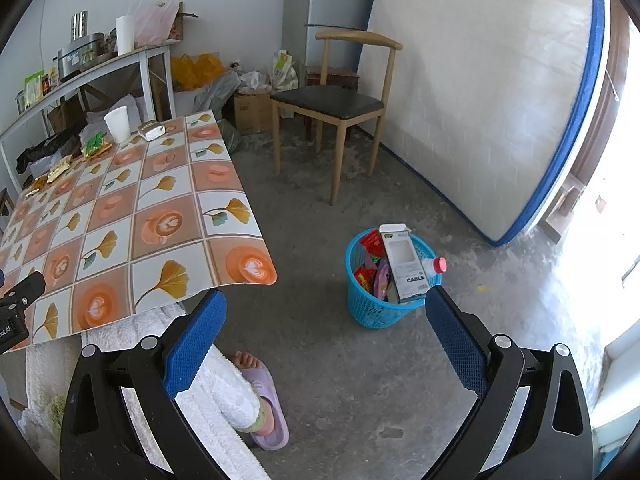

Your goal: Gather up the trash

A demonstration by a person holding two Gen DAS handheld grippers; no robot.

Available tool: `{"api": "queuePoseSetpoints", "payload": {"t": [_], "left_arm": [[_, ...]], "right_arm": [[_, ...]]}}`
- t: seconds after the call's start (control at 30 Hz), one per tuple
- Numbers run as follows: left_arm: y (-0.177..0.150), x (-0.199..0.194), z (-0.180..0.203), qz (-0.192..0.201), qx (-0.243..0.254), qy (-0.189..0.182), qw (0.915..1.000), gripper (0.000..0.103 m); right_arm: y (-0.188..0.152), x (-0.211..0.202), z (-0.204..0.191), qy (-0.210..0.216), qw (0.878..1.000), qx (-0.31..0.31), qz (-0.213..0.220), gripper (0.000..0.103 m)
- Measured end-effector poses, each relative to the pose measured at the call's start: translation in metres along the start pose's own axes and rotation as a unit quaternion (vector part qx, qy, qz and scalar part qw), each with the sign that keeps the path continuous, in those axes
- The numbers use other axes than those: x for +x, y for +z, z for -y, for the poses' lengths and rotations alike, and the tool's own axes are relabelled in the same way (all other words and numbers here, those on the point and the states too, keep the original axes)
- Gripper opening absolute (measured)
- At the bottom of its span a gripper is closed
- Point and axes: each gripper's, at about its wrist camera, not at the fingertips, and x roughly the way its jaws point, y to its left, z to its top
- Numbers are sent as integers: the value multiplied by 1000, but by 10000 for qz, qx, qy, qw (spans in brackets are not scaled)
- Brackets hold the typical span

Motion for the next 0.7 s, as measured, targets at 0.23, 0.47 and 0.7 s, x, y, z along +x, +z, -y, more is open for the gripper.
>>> {"api": "queuePoseSetpoints", "payload": {"t": [0.23, 0.47, 0.7], "left_arm": [[-1, 0, 1, -5, -9, 2, 10000, 97], [-1, -1, 1, -7, 10, -11, 10000, 97], [-3, -1, 0, -24, 26, -21, 10000, 97]], "right_arm": [[0, 0, 0, 5, 10000, 3, 2, 96], [0, -1, -1, -2, 10000, 13, 2, 96], [-1, -1, -3, -12, 10000, 25, 5, 96]]}}
